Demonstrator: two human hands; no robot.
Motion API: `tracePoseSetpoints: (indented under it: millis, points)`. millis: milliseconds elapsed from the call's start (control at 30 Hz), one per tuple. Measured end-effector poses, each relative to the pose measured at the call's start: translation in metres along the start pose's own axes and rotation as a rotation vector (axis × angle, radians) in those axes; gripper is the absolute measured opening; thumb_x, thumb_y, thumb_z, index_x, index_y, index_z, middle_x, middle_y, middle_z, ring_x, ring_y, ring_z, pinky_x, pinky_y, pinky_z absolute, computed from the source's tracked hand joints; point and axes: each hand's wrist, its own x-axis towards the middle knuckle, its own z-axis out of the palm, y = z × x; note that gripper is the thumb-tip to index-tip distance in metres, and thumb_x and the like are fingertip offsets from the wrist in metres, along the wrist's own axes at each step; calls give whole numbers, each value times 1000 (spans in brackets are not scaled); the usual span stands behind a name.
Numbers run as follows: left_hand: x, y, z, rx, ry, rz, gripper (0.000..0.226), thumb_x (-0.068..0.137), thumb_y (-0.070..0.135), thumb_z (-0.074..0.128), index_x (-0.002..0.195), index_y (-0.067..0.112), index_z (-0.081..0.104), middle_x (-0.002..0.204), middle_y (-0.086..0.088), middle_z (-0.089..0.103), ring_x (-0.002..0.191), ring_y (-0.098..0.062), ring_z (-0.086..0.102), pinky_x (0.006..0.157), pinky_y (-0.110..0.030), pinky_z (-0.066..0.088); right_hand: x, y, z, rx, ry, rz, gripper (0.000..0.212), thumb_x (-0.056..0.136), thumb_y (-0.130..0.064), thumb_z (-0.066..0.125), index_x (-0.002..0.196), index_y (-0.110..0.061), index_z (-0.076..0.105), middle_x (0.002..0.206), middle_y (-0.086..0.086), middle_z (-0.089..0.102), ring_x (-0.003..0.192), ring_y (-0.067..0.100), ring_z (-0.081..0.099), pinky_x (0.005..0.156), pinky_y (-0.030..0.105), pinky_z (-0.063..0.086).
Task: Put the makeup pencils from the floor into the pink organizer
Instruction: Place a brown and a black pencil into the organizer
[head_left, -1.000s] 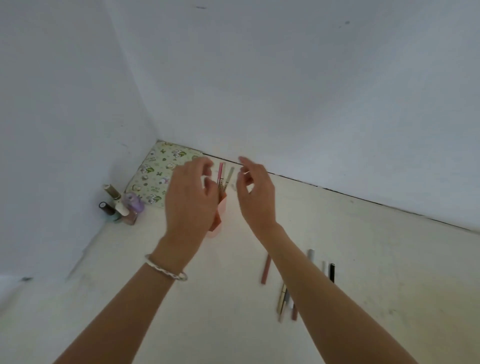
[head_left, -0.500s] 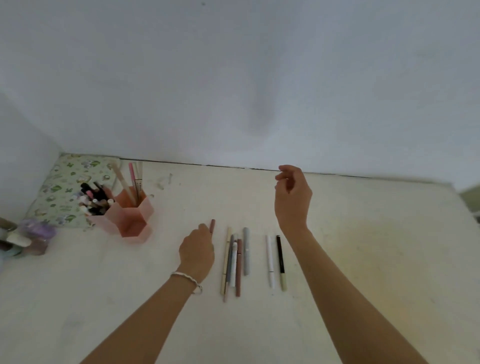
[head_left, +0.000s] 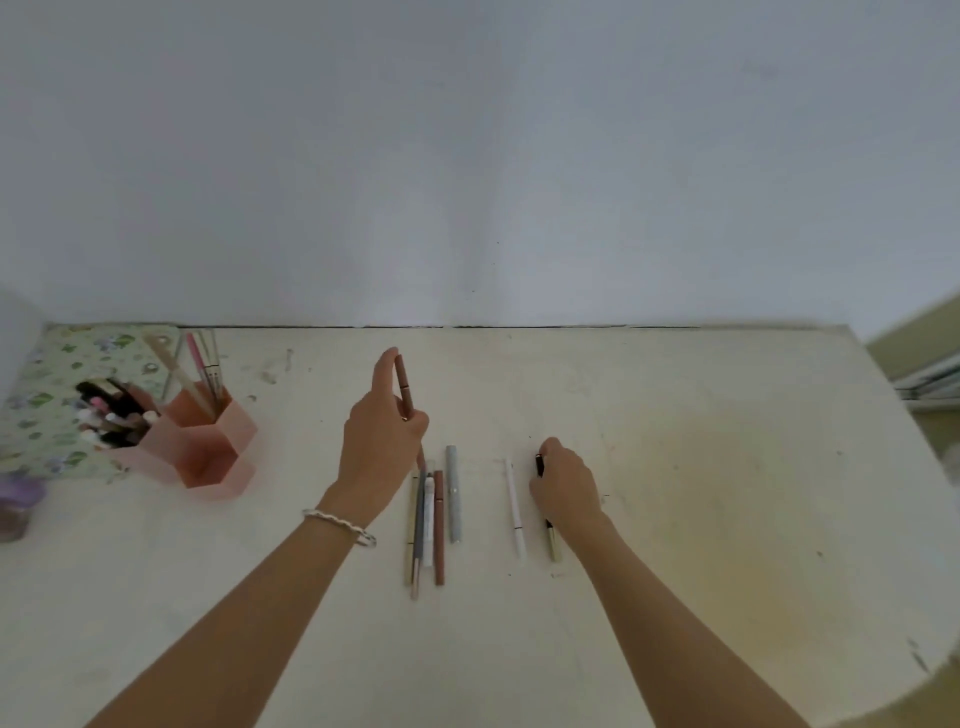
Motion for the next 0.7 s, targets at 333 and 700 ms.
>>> tracePoseSetpoints:
  millis: [333,700]
  points:
    - [19,12,-128,-197,556,221,49,83,1,53,119,31,36,89,6,56,49,-3,67,38,-13,42,1,-131,-69,693,387,-346,35,88,-5,56,119,-21,54,84,2,62,70,14,59,63,15,47]
    - [25,-66,-180,585,523,59,29,93,19,57,119,16,45,84,-9,69,74,-32,63,72,-43,51,-32,-239,-24,925,307,-627,35,87,-3,60,117,-20,57,80,-7,60,70,2,57,68,6,45]
